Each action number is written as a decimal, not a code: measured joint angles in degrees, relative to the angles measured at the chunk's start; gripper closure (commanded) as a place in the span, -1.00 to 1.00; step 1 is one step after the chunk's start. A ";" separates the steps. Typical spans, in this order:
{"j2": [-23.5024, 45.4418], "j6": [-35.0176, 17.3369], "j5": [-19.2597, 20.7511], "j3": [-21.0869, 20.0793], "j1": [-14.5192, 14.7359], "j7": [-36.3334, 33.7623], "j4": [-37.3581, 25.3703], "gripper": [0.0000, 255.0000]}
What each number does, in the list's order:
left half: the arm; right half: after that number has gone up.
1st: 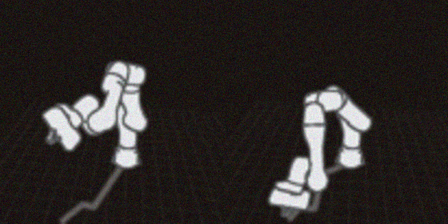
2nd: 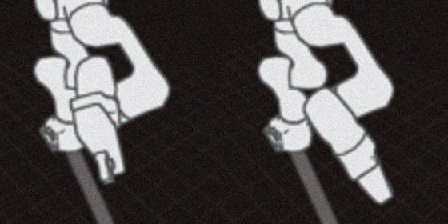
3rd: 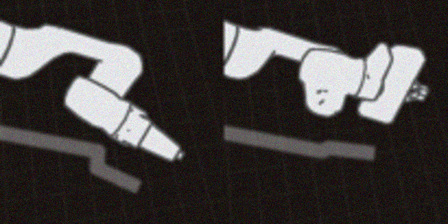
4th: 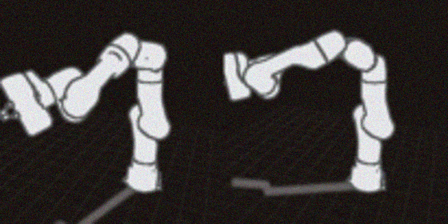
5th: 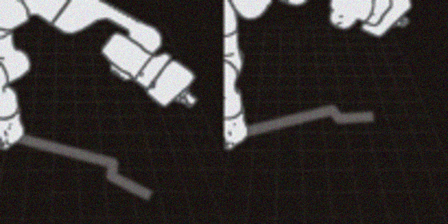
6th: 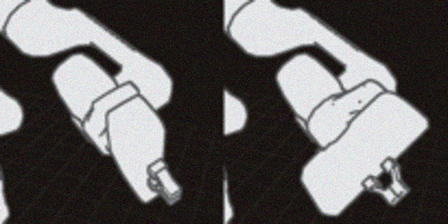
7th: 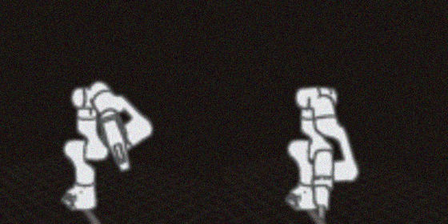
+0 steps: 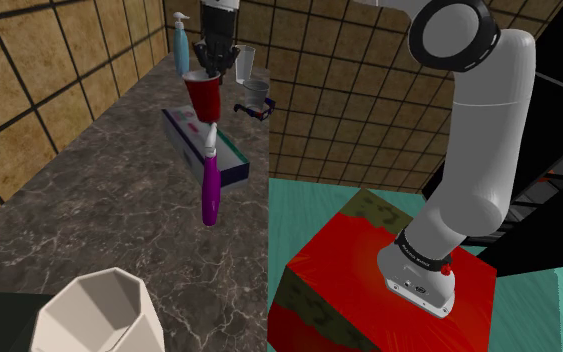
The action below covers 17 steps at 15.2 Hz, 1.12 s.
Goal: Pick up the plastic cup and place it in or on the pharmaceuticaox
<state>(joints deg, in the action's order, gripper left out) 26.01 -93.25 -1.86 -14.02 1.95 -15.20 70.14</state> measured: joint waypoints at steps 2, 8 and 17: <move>-0.22 -1.61 -0.05 -0.01 -0.04 0.06 1.85 1.00; -0.52 -6.39 -0.18 0.12 -0.46 0.77 6.98 1.00; -0.47 -7.20 -0.16 0.10 -0.39 0.70 7.69 -1.00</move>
<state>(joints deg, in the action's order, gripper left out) 25.53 -100.44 -2.02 -13.92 1.56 -14.50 77.83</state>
